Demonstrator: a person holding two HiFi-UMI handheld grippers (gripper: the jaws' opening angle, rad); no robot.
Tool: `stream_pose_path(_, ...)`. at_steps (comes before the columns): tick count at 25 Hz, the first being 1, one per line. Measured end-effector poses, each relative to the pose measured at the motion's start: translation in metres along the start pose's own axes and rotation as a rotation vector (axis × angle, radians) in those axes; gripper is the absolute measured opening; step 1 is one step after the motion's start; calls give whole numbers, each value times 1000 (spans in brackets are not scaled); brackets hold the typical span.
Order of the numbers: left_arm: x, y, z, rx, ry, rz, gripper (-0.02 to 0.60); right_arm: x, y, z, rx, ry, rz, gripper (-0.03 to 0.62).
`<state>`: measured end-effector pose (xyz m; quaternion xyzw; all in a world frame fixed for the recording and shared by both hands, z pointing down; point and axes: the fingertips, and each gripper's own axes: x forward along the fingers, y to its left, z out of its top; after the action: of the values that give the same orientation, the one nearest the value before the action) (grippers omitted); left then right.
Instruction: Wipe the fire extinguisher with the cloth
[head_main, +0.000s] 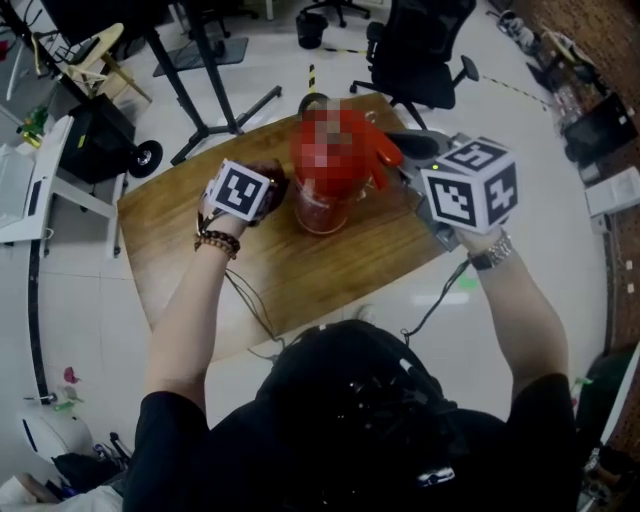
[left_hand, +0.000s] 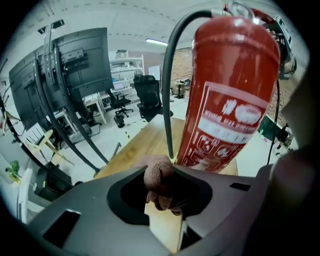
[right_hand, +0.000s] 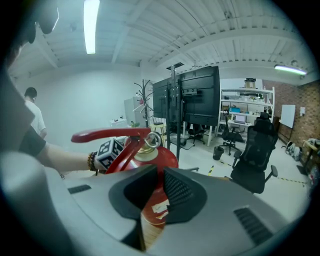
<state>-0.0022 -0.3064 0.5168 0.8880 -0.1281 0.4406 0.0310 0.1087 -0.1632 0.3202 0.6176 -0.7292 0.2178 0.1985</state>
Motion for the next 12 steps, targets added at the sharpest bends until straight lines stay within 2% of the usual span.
stream_pose_path(6, -86, 1, 74, 126, -122, 69, 94, 1, 0, 2, -19, 7, -6, 40)
stream_pose_path(12, -142, -7, 115, 264, -128, 157, 95, -2, -4, 0, -47, 9, -42, 71)
